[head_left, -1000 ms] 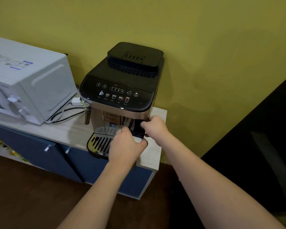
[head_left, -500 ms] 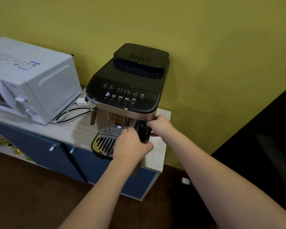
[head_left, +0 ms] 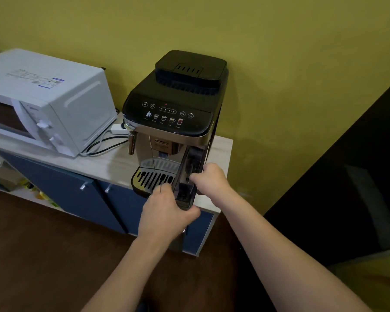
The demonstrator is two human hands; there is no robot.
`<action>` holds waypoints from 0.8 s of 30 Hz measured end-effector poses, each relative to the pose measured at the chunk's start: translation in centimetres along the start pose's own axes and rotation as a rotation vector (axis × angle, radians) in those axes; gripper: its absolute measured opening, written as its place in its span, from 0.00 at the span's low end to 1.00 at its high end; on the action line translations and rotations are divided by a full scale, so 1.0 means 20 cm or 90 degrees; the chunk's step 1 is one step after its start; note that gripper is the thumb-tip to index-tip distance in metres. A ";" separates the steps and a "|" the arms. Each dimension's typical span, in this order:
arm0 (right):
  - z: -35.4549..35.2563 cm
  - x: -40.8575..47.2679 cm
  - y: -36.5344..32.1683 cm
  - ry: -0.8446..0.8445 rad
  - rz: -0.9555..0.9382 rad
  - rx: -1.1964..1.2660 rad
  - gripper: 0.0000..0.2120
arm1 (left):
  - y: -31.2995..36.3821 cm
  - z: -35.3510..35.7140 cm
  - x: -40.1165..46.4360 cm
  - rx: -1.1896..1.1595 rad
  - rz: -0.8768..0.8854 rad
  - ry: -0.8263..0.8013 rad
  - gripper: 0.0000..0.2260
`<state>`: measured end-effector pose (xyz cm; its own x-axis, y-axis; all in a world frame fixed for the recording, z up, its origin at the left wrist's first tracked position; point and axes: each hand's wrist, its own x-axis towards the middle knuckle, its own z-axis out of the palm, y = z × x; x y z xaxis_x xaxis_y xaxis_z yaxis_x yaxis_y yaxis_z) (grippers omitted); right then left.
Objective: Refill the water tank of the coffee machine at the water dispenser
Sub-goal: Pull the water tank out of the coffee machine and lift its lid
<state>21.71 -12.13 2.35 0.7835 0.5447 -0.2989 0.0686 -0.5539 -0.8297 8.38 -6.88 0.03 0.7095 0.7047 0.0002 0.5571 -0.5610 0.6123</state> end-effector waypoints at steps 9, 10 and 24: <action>-0.15 -0.12 0.09 0.013 0.019 -0.043 0.12 | 0.13 0.05 -0.16 -0.024 0.008 -0.017 0.20; -0.19 -0.12 0.10 0.016 0.024 -0.045 0.12 | 0.16 0.06 -0.15 -0.028 0.013 -0.023 0.21; -0.55 0.51 0.17 0.041 0.068 0.039 0.07 | 0.48 0.40 0.42 0.019 0.032 -0.028 0.29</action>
<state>36.72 -15.42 1.59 0.8222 0.4426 -0.3579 -0.0535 -0.5658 -0.8228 23.05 -9.82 -0.42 0.7546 0.6562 -0.0044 0.5325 -0.6084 0.5884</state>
